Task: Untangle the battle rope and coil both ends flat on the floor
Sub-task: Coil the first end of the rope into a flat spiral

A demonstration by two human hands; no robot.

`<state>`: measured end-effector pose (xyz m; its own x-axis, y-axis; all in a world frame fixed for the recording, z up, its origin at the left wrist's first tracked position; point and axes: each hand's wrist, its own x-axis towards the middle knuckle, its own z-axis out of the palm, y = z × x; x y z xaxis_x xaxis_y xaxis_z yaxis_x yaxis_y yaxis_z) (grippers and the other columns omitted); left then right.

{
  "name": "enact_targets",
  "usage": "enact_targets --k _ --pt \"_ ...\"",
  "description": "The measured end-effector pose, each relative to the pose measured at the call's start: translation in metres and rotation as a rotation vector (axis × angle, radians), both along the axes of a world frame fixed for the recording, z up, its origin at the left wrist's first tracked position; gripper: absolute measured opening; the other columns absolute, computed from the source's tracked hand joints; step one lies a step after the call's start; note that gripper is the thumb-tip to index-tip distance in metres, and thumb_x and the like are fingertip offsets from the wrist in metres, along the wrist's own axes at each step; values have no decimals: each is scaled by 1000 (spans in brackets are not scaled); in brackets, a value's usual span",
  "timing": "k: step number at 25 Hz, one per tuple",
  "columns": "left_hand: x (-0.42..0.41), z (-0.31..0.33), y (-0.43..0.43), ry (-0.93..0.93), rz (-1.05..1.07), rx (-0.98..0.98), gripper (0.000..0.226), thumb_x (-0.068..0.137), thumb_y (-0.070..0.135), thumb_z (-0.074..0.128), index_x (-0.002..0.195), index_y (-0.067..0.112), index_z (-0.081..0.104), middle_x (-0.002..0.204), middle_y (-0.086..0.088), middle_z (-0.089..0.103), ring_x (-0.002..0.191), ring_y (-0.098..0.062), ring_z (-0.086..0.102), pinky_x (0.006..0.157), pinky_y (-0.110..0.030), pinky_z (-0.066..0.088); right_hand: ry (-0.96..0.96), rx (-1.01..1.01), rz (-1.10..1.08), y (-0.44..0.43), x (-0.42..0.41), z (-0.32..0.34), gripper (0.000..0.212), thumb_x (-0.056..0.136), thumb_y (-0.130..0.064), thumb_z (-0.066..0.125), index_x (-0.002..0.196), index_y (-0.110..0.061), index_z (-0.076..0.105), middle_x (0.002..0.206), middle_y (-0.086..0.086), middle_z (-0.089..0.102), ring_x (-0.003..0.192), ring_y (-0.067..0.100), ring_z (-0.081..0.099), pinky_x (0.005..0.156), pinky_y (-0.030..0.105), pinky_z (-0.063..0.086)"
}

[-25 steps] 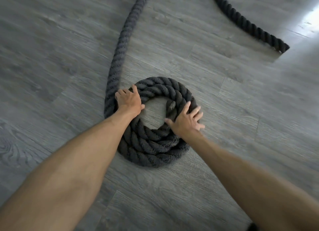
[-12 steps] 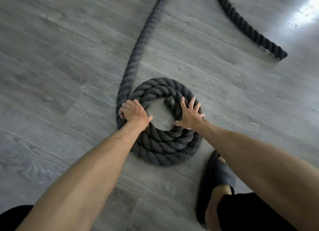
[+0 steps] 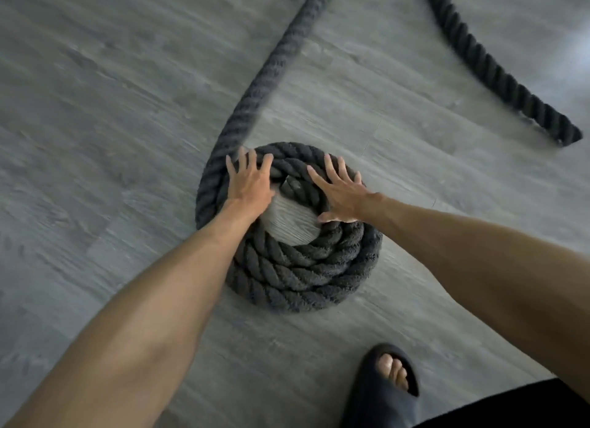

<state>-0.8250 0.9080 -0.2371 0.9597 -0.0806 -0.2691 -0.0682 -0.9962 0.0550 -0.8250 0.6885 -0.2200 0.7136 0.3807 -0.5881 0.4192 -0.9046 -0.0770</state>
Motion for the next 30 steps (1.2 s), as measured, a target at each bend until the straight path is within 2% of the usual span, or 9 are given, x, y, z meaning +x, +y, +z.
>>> enact_targets --k 2,4,7,12,19,22,24,27,30 --pt "13 4 0 -24 60 -47 85 89 37 68 151 8 18 146 -26 36 132 -42 37 102 -55 40 -74 67 -174 -5 -11 -3 128 80 -64 71 157 -24 -24 163 18 -26 150 44 -18 114 75 10" --pt "20 10 -6 66 61 33 91 92 39 64 155 7 7 145 -29 33 130 -43 37 97 -53 43 -122 142 -648 -1 -56 -9 129 82 -62 69 156 -15 -25 161 26 -26 150 46 -18 113 77 3" --pt "23 19 -21 149 118 152 88 96 38 59 156 5 4 145 -30 31 129 -41 35 97 -50 45 23 157 -982 19 -91 -11 124 87 -56 66 154 -4 -24 157 33 -28 148 46 -25 111 79 5" --pt "57 40 -33 338 254 142 93 92 30 68 157 14 3 148 -32 24 134 -43 31 102 -49 41 82 122 -887 6 -40 -11 111 90 -28 65 154 -4 -22 156 35 -26 148 49 -21 107 81 10" --pt "105 49 -35 550 387 107 86 80 38 80 141 2 31 143 -19 46 130 -37 48 102 -42 43 23 135 -516 -45 85 -6 116 87 -38 72 158 -16 -17 164 20 -22 152 37 -21 112 77 1" --pt "143 52 -39 744 182 230 90 89 58 60 151 3 27 155 -12 30 138 -32 40 109 -42 41 -45 68 -817 -33 119 -6 118 86 -29 75 158 -10 -16 163 27 -17 151 45 -15 111 78 2" --pt "182 64 -41 833 60 343 91 89 67 53 150 3 31 155 -12 35 139 -33 40 111 -44 38 -44 26 -924 -23 130 -5 108 90 -24 71 158 -3 -10 162 32 -12 151 48 -9 113 76 7" --pt "241 86 -55 608 -76 272 111 73 73 67 149 4 25 150 -19 39 136 -36 42 109 -46 38 -40 33 -865 -28 133 -8 110 90 -33 72 158 -2 -8 163 30 -9 152 46 -7 115 74 8" --pt "259 70 -97 407 -362 99 130 65 73 73 154 9 3 157 -24 18 144 -41 21 111 -61 28 -67 21 -850 -32 129 -8 115 87 -42 73 159 -5 -8 164 28 -9 153 43 -7 117 70 8"
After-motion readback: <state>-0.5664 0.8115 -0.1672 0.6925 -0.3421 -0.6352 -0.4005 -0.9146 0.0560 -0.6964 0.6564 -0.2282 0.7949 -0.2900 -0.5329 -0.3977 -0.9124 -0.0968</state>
